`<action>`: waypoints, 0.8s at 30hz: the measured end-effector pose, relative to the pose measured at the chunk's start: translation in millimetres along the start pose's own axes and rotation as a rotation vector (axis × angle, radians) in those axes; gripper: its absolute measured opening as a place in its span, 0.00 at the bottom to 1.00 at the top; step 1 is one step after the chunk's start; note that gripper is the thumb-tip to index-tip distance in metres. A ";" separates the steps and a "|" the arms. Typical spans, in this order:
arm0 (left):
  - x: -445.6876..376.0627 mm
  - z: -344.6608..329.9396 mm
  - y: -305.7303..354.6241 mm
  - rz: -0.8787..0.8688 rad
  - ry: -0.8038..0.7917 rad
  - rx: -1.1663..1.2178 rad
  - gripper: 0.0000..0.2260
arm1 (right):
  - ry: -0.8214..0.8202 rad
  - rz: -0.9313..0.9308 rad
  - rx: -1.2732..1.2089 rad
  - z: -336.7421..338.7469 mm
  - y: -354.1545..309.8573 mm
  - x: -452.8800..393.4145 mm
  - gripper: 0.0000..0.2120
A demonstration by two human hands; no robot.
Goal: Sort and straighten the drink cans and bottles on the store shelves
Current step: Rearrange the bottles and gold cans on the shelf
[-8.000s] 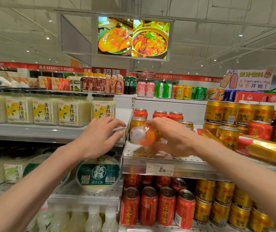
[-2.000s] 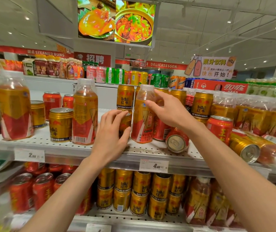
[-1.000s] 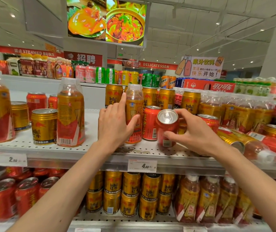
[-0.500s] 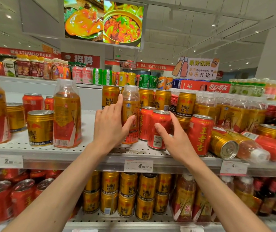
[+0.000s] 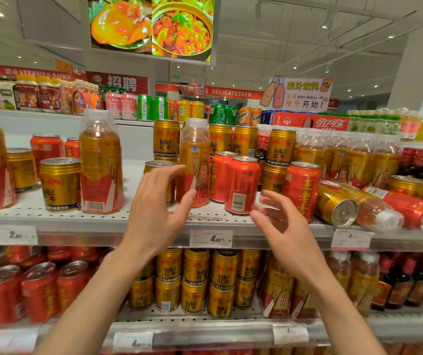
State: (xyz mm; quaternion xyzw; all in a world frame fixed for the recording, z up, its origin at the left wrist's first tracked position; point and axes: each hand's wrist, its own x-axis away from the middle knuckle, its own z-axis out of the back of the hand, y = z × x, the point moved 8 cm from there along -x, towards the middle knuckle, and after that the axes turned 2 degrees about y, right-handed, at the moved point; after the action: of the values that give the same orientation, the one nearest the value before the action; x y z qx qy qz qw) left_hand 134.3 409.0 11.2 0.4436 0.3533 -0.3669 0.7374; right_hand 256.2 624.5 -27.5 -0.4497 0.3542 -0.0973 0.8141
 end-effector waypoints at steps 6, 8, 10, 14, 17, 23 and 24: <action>74.7 -12.2 -7.5 0.183 -0.121 0.250 0.19 | 0.067 -0.165 -0.149 11.2 40.8 52.9 0.16; 93.8 -13.8 -6.7 0.215 -0.123 0.285 0.19 | 0.059 -0.251 -0.106 10.2 65.3 69.9 0.16; 115.2 -20.2 -10.9 0.325 -0.124 0.368 0.17 | 0.039 -0.322 -0.073 10.9 89.1 85.0 0.15; 156.4 -55.7 -16.0 0.527 -0.236 0.486 0.15 | 0.033 -0.411 -0.044 24.1 118.0 102.7 0.13; 170.8 -80.7 -12.8 0.599 -0.303 0.495 0.14 | 0.031 -0.418 -0.038 37.3 127.8 106.8 0.13; 170.7 -121.5 23.6 0.615 -0.315 0.477 0.14 | -0.007 -0.386 -0.056 77.2 147.1 100.6 0.14; 170.1 -128.7 31.8 0.614 -0.308 0.473 0.13 | -0.019 -0.381 -0.059 86.7 151.2 98.0 0.15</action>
State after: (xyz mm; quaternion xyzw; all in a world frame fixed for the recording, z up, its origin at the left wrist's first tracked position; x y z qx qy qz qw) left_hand 218.1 498.7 -166.2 0.6254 -0.0039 -0.2630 0.7346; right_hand 361.1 722.4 -166.7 -0.5333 0.2576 -0.2350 0.7707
